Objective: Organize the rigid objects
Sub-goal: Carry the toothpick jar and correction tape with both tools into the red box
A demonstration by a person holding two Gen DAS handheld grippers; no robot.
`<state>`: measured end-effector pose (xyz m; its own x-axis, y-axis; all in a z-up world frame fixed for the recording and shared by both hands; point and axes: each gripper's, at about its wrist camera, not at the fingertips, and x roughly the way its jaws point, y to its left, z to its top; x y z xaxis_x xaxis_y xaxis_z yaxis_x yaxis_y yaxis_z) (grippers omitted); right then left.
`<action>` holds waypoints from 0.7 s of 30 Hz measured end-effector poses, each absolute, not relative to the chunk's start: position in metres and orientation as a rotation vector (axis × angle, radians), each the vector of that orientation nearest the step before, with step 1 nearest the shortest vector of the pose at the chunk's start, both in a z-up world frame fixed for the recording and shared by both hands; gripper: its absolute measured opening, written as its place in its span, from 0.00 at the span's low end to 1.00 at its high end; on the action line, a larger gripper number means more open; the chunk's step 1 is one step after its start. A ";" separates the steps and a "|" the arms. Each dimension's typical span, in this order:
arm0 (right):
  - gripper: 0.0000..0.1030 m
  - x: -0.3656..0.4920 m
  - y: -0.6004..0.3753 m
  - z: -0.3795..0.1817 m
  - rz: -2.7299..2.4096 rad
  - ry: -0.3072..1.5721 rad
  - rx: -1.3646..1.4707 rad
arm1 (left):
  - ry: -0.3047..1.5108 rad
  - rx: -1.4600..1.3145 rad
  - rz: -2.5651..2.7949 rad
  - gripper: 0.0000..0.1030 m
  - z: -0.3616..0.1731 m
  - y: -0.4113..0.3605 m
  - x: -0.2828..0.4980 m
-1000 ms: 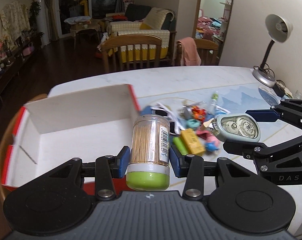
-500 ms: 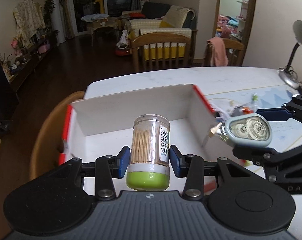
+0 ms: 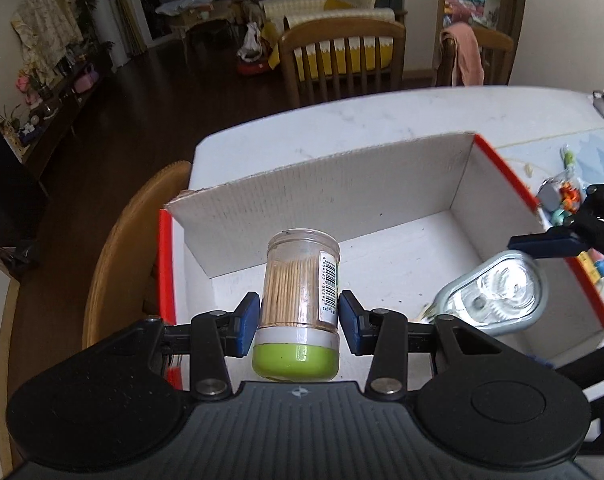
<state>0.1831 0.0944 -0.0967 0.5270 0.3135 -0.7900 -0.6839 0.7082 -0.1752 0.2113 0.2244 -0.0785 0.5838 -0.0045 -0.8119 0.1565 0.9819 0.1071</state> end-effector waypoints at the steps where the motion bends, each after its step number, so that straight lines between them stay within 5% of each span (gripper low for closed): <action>1: 0.67 0.187 0.100 -0.100 0.631 0.823 -0.520 | 0.955 0.176 -0.098 0.41 -0.082 0.225 0.216; 21: 0.67 0.233 0.144 -0.151 0.651 1.087 -0.624 | 1.163 0.260 -0.108 0.41 -0.133 0.219 0.257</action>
